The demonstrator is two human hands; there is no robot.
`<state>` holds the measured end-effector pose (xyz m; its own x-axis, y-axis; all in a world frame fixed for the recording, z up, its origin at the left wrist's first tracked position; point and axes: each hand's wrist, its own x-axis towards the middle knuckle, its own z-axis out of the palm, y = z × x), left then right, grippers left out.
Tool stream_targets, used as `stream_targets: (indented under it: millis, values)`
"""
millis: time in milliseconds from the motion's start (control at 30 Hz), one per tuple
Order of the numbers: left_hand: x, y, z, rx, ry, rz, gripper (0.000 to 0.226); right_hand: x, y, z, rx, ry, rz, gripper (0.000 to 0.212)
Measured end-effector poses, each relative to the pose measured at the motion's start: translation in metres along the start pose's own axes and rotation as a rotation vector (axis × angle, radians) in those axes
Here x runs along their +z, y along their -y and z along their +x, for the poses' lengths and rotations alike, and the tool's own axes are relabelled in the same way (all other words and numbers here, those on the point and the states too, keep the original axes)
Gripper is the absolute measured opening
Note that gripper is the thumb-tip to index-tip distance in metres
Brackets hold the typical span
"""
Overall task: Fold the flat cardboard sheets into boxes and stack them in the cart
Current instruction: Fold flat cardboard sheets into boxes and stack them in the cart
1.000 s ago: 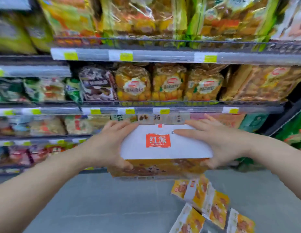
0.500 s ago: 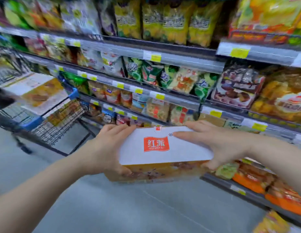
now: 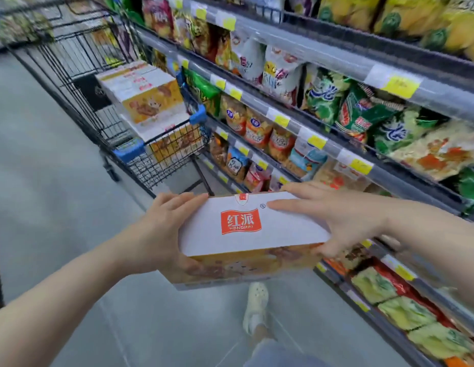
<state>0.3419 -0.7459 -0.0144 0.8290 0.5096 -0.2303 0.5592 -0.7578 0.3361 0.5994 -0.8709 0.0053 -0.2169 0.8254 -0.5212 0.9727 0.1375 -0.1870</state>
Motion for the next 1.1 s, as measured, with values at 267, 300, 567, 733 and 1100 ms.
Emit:
stream_targets:
  millis: [267,300,567,733,1100]
  values:
    - [-0.04,0.053,0.1,-0.161,-0.09,0.022,0.118,-0.084,-0.084,0.105,-0.102,-0.017,-0.058,0.097]
    - [-0.046,0.058,0.114,-0.185,-0.096,0.03,0.118,-0.096,-0.096,0.119,-0.114,-0.009,-0.064,0.098]
    - [-0.074,0.097,0.184,-0.285,-0.166,0.007,0.118,-0.157,-0.154,0.197,-0.185,-0.029,-0.117,0.104]
    - [-0.093,0.121,0.208,-0.296,-0.18,-0.023,0.119,-0.183,-0.166,0.233,-0.197,-0.036,-0.126,0.107]
    - [-0.152,0.246,0.268,-0.299,-0.1,0.019,0.125,-0.262,-0.17,0.355,-0.176,-0.027,-0.148,0.107]
